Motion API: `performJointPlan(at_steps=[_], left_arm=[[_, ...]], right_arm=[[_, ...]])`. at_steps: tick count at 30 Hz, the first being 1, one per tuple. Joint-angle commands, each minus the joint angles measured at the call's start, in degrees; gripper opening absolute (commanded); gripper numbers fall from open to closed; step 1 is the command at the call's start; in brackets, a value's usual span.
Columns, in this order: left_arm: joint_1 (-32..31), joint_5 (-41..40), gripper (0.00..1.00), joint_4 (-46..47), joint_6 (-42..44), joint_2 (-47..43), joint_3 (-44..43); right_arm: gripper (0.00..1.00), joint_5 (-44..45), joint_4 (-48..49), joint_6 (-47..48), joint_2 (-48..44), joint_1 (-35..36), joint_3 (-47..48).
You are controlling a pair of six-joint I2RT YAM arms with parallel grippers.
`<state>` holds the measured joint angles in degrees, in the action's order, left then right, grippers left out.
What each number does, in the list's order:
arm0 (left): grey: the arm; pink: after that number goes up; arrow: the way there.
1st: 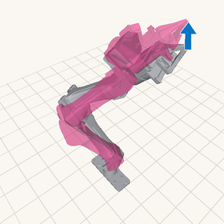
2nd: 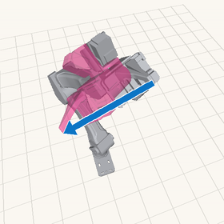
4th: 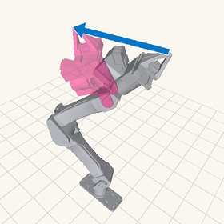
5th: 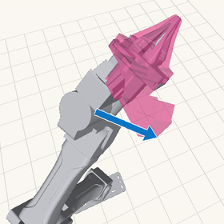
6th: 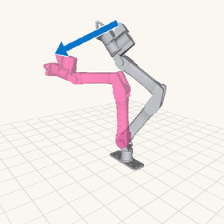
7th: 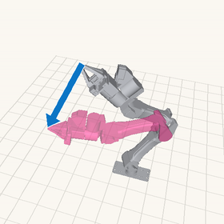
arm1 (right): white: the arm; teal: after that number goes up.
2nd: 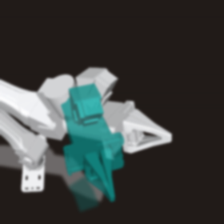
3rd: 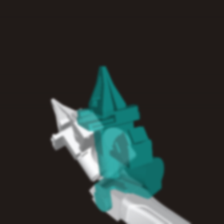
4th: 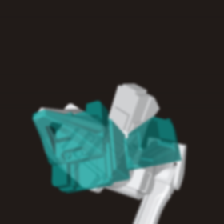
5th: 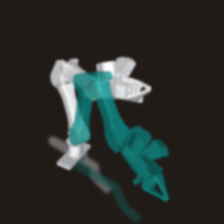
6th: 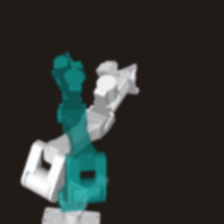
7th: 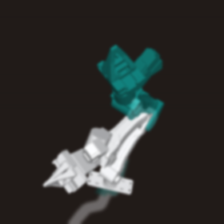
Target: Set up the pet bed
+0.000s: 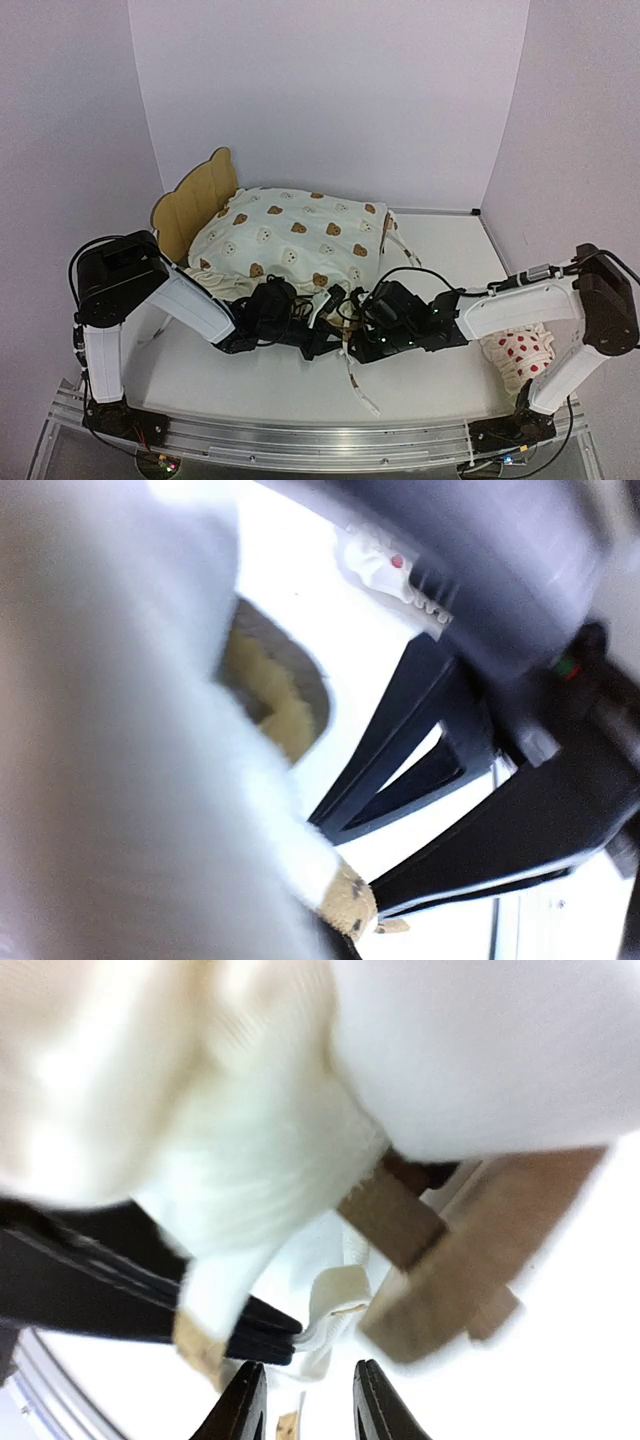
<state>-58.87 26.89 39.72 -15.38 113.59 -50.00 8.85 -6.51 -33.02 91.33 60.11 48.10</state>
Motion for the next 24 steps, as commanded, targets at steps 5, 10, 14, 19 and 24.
performJointPlan(at_steps=[5, 10, 14, 19, 24], left_arm=[[-0.24, 9.56, 0.0, 2.82, 5.75, -4.13, 0.89], [-0.17, 11.58, 0.0, 0.66, 7.68, -4.73, -0.2], [0.0, 10.35, 0.0, -0.01, 7.59, -3.67, -1.37], [0.24, 10.28, 0.0, 0.49, 7.47, -2.55, -1.9], [0.29, 10.91, 0.0, 1.3, 7.6, -1.61, -2.32]], right_arm=[[0.34, 0.38, -3.85, 3.23, -9.09, -0.01, -0.35], [0.37, 1.17, -4.21, 6.76, -11.82, -0.02, -1.96], [0.37, 1.83, -4.21, 9.65, -11.74, -0.04, -2.71], [0.36, 3.15, -3.9, 6.85, -10.32, -0.41, -2.24], [0.35, 1.42, -3.05, 0.6, -7.49, -0.52, 0.02]])
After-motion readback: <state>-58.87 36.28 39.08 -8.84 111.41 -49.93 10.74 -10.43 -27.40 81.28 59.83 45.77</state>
